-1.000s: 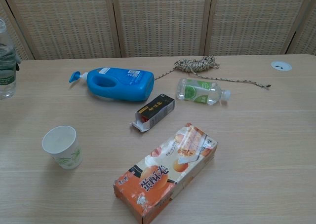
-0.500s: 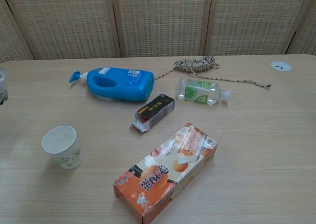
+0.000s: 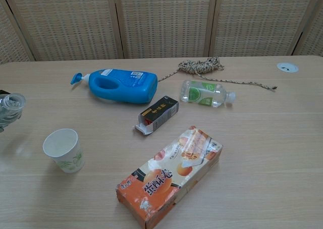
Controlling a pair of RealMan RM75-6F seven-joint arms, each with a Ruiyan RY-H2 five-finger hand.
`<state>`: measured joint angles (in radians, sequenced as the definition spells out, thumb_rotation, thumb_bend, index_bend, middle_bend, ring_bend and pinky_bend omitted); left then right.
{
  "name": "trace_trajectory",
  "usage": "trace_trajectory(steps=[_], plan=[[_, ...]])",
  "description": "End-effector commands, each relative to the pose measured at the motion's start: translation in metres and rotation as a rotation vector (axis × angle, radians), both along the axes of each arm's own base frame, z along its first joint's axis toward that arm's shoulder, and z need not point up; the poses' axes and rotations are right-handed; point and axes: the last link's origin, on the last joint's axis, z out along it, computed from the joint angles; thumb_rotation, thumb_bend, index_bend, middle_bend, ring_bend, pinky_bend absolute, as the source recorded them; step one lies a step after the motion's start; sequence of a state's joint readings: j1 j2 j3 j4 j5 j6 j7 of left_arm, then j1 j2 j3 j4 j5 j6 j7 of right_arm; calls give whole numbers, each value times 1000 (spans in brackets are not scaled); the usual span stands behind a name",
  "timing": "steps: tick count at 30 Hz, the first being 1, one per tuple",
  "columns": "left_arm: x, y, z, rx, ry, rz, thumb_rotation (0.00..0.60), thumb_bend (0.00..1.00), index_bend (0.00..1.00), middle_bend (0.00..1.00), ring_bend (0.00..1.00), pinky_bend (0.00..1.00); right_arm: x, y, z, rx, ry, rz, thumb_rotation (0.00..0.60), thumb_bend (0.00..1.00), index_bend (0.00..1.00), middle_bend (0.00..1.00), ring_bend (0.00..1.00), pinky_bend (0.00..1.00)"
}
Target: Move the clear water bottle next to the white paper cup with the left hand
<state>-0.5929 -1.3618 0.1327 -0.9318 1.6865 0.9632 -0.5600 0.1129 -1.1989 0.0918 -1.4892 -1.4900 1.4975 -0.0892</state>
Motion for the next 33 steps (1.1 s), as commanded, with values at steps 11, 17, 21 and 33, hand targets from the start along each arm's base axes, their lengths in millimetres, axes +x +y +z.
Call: trace_trajectory(steps=[11,17,21,33], plan=[[9,4,-12,-40,106,-26,600,553,561,492,346,443,1,2,-2,7,3,5,600,0,0,0,0,0],[18,6,-12,-41,157,-58,600,553,561,492,346,442,2,3,-1,4,-1,8,600,0,0,0,0,0],[22,6,-14,-38,185,-76,600,553,561,492,346,443,2,3,0,3,-4,8,600,0,0,0,0,0],[36,11,-16,-35,300,-123,600,553,561,492,346,443,2,3,2,2,-13,9,600,0,0,0,0,0]])
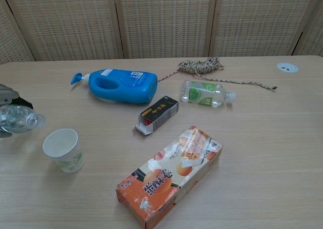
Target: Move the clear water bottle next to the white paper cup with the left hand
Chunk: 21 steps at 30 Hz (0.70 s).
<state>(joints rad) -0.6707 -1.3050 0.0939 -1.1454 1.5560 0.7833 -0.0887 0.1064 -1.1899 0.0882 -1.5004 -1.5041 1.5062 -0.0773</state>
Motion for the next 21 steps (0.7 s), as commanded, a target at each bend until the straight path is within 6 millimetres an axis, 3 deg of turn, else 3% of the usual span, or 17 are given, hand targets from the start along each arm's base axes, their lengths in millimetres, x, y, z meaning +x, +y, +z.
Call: trace_trajectory(steps=[1,21], plan=[[5,3,1,9,23,-10,600,553,561,492,346,443,-1,0,1,-1,-2,-2,600,0,0,0,0,0],[20,4,0,41,152,-101,600,553,561,492,346,443,-1,-1,1,4,-10,-5,600,0,0,0,0,0]])
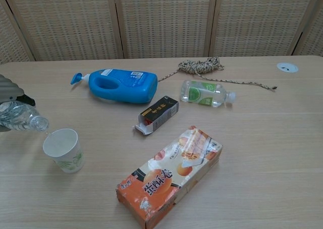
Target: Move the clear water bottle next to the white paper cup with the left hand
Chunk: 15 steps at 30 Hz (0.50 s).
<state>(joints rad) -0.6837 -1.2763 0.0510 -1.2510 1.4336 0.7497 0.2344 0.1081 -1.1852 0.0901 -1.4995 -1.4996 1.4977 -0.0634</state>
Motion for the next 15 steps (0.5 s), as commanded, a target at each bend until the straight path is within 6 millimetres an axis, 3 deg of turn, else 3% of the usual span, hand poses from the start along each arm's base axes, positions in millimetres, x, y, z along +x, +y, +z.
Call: trace_trajectory(steps=[1,15], plan=[[4,2,1,12,17,-31,600,552,561,492,346,443,0,0,0,0,-1,-1,600,0,0,0,0,0],[2,-2,-1,18,18,-34,600,553,561,492,346,443,-1,0,0,3,2,-2,600,0,0,0,0,0]])
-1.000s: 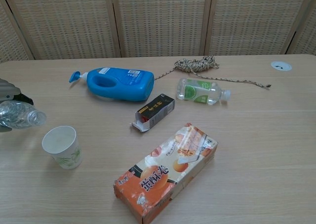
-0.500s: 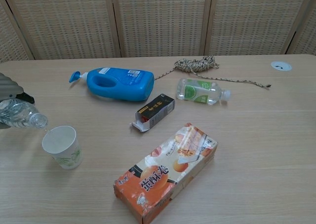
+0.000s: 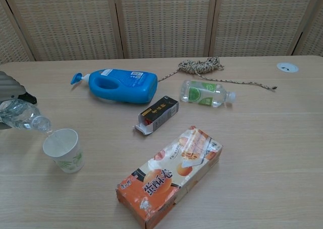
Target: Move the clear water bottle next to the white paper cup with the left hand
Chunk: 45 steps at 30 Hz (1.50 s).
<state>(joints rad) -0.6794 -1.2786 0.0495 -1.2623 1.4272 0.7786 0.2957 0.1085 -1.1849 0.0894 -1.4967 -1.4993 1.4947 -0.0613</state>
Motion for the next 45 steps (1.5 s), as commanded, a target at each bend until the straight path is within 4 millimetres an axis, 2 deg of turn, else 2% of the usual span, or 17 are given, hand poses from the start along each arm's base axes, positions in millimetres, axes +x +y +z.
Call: trace_trajectory(steps=[1,18,22,30,33,35,38,41,45], plan=[[-2,-1,-1,2,-22,19,600,553,561,492,346,443,0,0,0,0,1,0,600,0,0,0,0,0],[-17,0,16,19,-332,167,600,553,561,492,346,443,0,0,-3,5,10,-4,600,0,0,0,0,0],[-17,6,22,50,-457,236,600,553,561,493,345,442,0,0,-4,6,11,-4,600,0,0,0,0,0],[-14,25,25,133,-824,406,600,553,561,493,346,442,0,0,-4,10,11,-6,600,0,0,0,0,0],[-11,31,21,154,-946,451,600,553,561,493,346,442,0,-1,-5,12,14,-6,600,0,0,0,0,0],[-6,35,11,160,-1076,523,600,553,561,493,346,442,0,-1,-5,14,14,-7,600,0,0,0,0,0],[-4,38,4,161,-1138,553,600,553,561,492,346,442,0,-1,-5,13,13,-7,600,0,0,0,0,0],[0,41,-11,159,-1239,605,600,554,561,487,346,437,0,-1,-5,14,12,-10,600,0,0,0,0,0],[3,44,-26,158,-1332,653,600,553,561,471,346,381,-1,-2,-5,16,13,-13,600,0,0,0,0,0]])
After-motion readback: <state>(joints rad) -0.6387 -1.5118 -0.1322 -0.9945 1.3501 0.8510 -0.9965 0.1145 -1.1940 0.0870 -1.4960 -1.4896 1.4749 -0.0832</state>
